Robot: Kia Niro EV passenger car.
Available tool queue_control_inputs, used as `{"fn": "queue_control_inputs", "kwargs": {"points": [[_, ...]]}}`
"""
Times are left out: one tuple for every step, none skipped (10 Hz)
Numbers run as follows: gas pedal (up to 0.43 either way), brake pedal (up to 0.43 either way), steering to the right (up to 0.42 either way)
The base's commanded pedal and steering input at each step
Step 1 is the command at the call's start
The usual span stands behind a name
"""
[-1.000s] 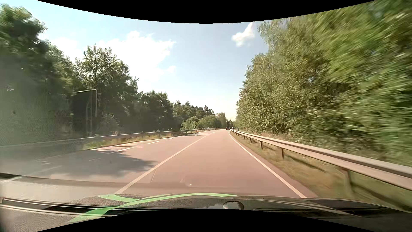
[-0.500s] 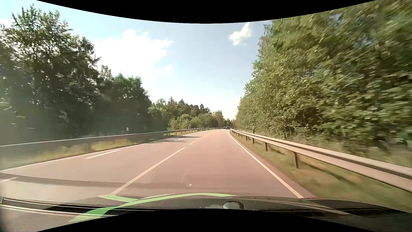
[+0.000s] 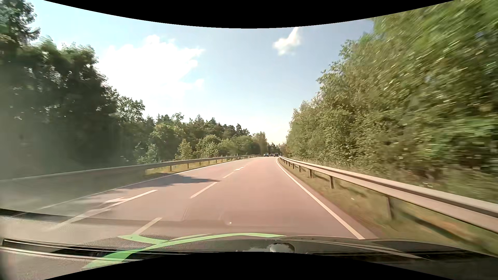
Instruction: Follow the waypoints while adhering to traffic rules and regulations
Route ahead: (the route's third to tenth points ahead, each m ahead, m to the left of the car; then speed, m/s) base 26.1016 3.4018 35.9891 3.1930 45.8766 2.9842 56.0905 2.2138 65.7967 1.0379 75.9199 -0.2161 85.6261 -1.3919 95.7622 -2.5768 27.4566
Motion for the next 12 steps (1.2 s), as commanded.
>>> {"fn": "queue_control_inputs", "kwargs": {"points": [[0.268,0.000,0.006],[0.268,0.000,0.006],[0.240,0.000,0.006],[0.197,0.000,0.007],[0.197,0.000,0.007],[0.197,0.000,0.007],[0.220,0.000,0.007],[0.240,0.000,0.007],[0.240,0.000,0.007],[0.240,0.000,0.007],[0.240,0.000,0.007],[0.240,0.000,0.007]]}}
